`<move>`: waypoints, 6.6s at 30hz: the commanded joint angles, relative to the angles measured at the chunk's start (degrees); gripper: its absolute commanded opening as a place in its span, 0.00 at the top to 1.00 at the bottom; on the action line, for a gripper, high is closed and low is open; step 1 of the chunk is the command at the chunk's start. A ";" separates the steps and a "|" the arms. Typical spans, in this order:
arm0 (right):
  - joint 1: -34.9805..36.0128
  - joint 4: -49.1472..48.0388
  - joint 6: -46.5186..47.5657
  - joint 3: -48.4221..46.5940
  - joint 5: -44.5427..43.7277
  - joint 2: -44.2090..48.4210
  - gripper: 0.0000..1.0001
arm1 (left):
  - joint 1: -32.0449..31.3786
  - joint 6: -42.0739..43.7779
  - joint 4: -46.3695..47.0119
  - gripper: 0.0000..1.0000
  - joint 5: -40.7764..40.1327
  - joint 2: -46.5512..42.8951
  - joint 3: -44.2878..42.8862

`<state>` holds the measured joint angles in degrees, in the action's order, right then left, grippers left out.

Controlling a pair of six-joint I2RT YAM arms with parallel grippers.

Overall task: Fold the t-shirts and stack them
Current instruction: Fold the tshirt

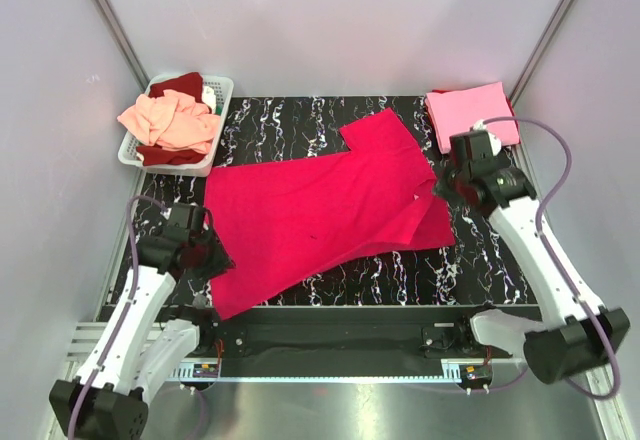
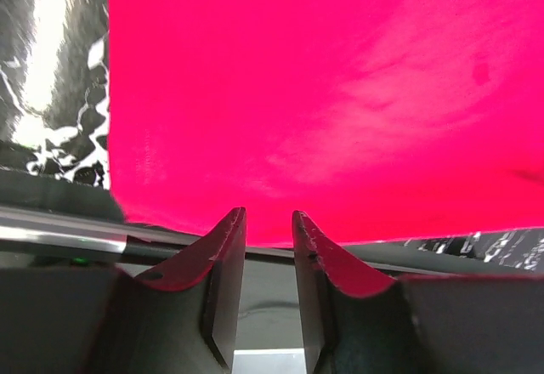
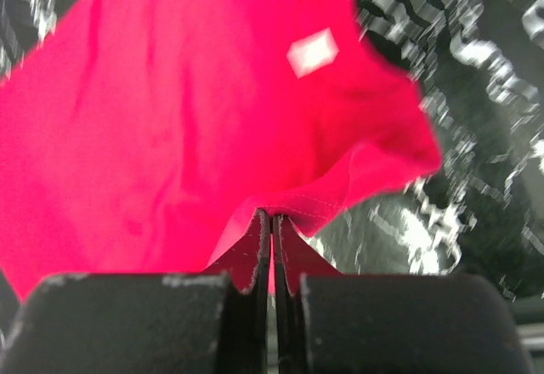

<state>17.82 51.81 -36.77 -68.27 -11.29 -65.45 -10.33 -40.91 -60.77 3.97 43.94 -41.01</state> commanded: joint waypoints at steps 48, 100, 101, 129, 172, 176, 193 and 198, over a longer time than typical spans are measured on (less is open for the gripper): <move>-12.55 -13.05 7.68 -8.37 4.87 -27.45 1.00 | -34.85 -27.30 12.35 0.65 -16.79 13.54 15.26; -12.46 9.29 -6.21 14.22 23.68 37.25 1.00 | -34.85 -21.94 -20.80 0.87 -24.00 -7.75 -7.94; -12.46 6.57 -5.77 13.00 23.59 34.28 1.00 | -34.85 -21.59 -19.40 0.87 -24.18 -5.47 -8.03; -12.38 -13.49 6.36 -4.41 22.98 -11.89 1.00 | -0.75 7.24 3.73 0.91 -10.38 22.50 -10.31; -12.37 -6.29 11.28 -42.83 29.86 -55.32 0.24 | 8.83 12.08 4.00 0.48 -13.02 37.80 -26.05; -12.38 -5.67 12.69 -32.74 22.11 -45.75 0.14 | 8.83 9.62 3.73 0.43 -10.40 28.95 -20.44; -22.48 -17.44 7.68 15.44 18.75 -19.01 0.20 | 6.81 -5.58 17.61 0.43 -0.36 17.23 5.22; -25.20 -20.25 8.47 17.20 18.76 -22.60 0.22 | 6.72 -7.96 18.15 0.38 -3.52 14.07 7.79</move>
<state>-5.63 36.73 -28.73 -51.40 7.14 -86.21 -3.44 -45.74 -46.13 1.74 61.12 -33.15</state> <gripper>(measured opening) 0.785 0.590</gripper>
